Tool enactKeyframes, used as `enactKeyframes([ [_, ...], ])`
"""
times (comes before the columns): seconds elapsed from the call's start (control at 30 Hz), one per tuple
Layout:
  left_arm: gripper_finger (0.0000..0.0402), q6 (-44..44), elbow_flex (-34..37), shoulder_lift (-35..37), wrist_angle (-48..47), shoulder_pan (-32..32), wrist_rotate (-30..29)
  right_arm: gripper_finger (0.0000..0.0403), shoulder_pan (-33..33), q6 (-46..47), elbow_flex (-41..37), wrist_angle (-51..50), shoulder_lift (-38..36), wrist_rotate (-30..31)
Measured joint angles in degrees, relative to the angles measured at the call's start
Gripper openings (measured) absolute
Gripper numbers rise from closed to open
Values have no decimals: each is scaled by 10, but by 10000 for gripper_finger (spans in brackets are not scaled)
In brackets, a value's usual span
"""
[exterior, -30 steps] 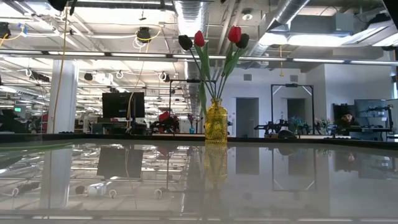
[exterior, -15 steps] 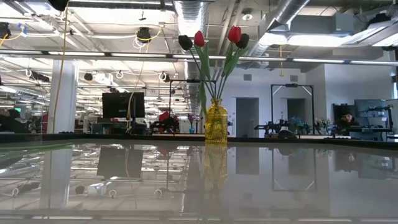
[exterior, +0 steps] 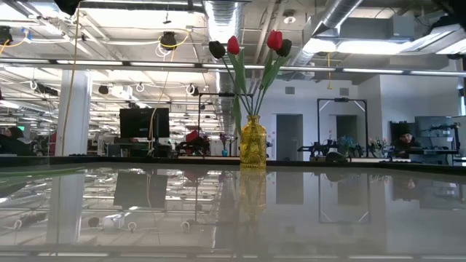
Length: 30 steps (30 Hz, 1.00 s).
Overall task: Sort flowers into vase by color
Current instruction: Put the white flowers into the transparent vase
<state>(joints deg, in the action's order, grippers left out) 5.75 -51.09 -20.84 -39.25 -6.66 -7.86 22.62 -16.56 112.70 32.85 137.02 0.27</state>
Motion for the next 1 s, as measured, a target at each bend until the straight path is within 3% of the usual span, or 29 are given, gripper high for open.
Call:
enactKeyframes([
  [0.17,198,10,0,0,-9,0,6,25,-15,0,88,-43,49,-1],
  [0.37,198,8,0,0,-12,0,2,25,-28,-10,143,-50,89,-1],
  [1.0,198,-3,0,0,-12,0,-5,26,-78,49,146,-78,86,-7],
])
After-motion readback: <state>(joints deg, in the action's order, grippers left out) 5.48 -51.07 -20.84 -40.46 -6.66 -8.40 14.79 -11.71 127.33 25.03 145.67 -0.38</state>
